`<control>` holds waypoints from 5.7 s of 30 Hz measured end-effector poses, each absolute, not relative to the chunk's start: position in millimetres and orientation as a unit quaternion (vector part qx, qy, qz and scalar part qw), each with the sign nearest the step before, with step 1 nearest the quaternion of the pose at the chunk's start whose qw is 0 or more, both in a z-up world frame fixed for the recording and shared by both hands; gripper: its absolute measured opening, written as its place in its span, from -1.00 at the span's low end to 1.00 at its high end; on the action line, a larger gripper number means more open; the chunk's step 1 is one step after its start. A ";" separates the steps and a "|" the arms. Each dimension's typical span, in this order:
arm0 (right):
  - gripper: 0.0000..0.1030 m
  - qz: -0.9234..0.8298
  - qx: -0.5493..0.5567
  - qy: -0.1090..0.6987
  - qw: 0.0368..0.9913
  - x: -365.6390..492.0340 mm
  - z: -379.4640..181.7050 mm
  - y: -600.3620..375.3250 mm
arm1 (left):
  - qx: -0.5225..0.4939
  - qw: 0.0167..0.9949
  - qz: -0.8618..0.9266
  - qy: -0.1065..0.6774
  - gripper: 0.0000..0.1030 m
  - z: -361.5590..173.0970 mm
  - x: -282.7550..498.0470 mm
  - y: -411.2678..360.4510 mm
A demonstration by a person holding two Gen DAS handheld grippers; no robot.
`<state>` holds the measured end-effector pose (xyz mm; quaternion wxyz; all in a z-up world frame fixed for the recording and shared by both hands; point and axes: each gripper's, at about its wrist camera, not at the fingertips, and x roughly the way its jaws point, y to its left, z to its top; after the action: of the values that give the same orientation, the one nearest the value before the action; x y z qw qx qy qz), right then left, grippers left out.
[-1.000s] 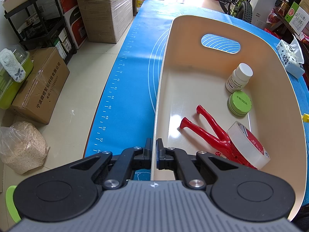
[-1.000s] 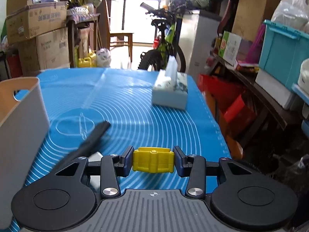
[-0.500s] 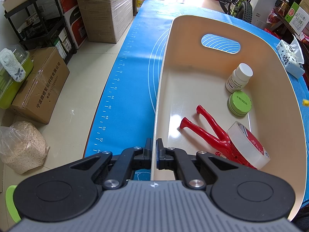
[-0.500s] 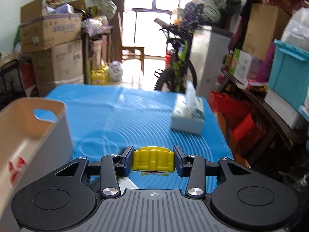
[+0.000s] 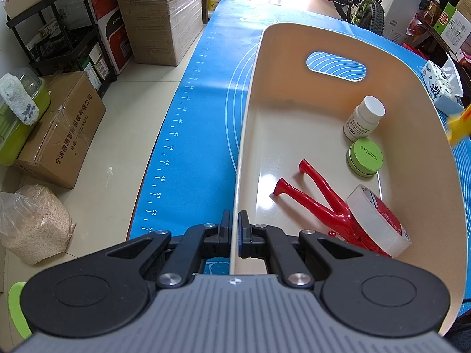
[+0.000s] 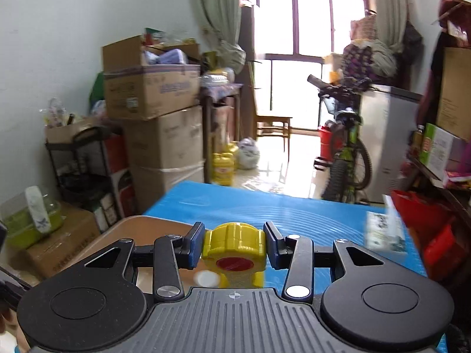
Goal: Organize rigid objects
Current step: 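Drop the yellow toy into the basket and open the right gripper, then grasp the white charger with the right gripper and lift it, then place the white charger into the basket and open the right gripper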
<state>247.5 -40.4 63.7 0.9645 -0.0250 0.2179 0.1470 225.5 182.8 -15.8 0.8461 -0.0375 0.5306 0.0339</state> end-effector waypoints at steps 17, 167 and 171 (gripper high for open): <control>-0.31 0.184 -0.051 0.183 0.964 228.4 68.2 -0.3 | -0.038 0.846 0.034 0.531 -0.91 -16.0 225.9 182.4; 0.02 0.216 -0.126 0.385 0.888 253.0 -10.4 44.3 | -0.024 0.846 0.040 0.531 -0.89 -14.0 226.8 181.4; 0.02 0.192 -0.073 0.349 0.914 246.5 9.0 17.2 | -0.025 0.846 0.040 0.531 -0.88 -14.5 225.9 180.6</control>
<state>246.5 17.2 9.0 0.9143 -0.0730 0.3491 0.1920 225.9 180.6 -14.5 0.8461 -0.0246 0.5310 0.0399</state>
